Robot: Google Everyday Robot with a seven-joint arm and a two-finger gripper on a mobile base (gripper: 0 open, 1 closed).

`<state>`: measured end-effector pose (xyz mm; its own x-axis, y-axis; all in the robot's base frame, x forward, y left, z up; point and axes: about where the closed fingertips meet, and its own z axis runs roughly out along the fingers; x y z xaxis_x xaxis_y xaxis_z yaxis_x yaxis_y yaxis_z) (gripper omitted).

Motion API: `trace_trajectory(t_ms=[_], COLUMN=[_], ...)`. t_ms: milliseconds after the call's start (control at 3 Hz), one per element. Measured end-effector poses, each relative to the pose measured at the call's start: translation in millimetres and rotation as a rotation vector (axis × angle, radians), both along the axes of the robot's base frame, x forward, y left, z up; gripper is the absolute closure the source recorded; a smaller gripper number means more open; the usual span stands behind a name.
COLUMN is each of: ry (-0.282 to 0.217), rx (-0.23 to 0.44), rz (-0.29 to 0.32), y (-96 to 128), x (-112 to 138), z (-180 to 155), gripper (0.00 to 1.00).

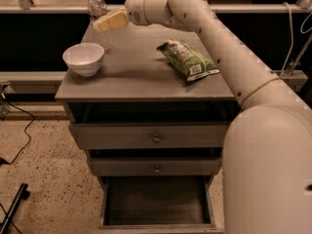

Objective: Place water bottle into bottom drawer

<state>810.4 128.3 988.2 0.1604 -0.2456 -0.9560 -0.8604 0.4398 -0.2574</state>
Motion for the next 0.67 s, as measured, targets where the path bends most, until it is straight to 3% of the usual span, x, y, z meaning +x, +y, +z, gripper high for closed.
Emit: trace_trajectory(t_ms=[667], ry=[0.071], rx=[0.028], rz=[-0.035], y=[30], x=[40], z=[-23], gripper=[0.0])
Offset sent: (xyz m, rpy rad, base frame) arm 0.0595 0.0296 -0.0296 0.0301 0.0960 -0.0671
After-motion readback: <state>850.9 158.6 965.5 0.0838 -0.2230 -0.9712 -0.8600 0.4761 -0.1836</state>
